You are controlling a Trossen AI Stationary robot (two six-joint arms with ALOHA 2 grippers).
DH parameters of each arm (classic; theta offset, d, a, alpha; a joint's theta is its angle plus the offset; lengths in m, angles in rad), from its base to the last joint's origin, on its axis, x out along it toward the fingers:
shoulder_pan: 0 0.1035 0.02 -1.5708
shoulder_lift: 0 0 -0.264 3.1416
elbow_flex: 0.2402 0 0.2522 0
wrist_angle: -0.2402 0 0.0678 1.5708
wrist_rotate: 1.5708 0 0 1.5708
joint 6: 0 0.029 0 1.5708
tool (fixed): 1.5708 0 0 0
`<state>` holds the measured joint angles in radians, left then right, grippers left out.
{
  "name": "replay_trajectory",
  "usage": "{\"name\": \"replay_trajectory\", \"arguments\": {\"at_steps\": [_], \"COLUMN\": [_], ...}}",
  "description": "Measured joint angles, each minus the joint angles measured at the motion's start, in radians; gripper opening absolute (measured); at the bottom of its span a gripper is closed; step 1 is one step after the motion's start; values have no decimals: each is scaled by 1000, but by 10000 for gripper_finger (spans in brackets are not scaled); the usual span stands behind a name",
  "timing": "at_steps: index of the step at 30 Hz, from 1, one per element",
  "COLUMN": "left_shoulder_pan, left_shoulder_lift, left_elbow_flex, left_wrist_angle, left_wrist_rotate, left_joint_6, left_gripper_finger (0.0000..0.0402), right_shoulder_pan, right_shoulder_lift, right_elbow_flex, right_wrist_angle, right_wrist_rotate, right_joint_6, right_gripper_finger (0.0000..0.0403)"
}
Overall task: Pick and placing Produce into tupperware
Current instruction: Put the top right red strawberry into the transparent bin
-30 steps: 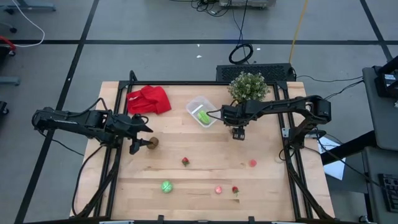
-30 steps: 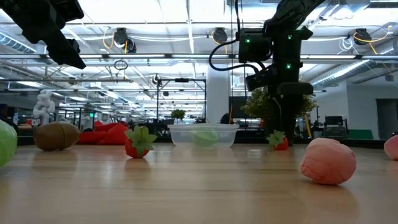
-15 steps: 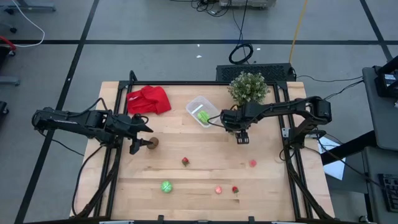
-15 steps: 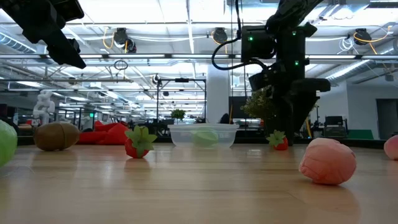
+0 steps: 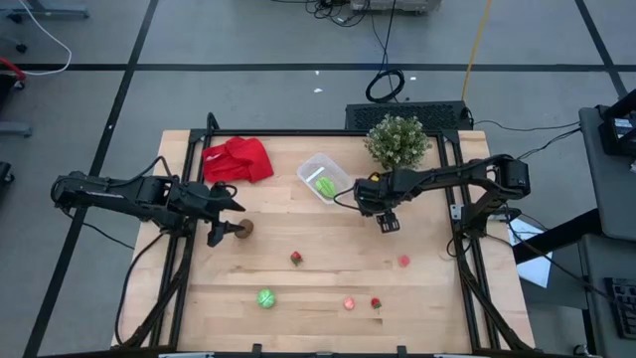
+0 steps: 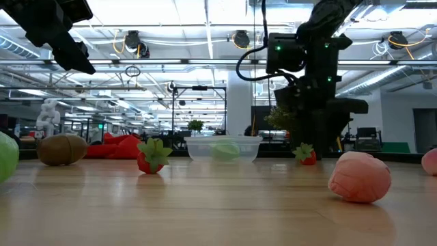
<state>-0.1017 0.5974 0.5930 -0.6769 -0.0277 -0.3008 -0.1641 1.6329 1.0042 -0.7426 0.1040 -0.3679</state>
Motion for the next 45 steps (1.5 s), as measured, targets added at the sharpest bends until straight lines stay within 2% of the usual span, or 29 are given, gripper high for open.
{"name": "replay_trajectory", "arguments": {"at_steps": [13, 37, 45], "left_shoulder_pan": [0, 0, 0], "left_shoulder_lift": [0, 0, 0], "left_elbow_flex": [0, 0, 0], "left_wrist_angle": [1, 1, 1], "left_wrist_rotate": [0, 0, 0], "left_joint_6": [-23, -15, -11], "left_gripper_finger": [285, 285, 285], "right_shoulder_pan": [-38, -38, -37], "right_shoulder_lift": [0, 6, 6], "right_elbow_flex": [0, -2, -61], "right_wrist_angle": [64, 113, 156], "right_wrist_rotate": [1, -49, -58], "right_joint_6": [-37, 41, 57], "right_gripper_finger": [254, 254, 254]}}
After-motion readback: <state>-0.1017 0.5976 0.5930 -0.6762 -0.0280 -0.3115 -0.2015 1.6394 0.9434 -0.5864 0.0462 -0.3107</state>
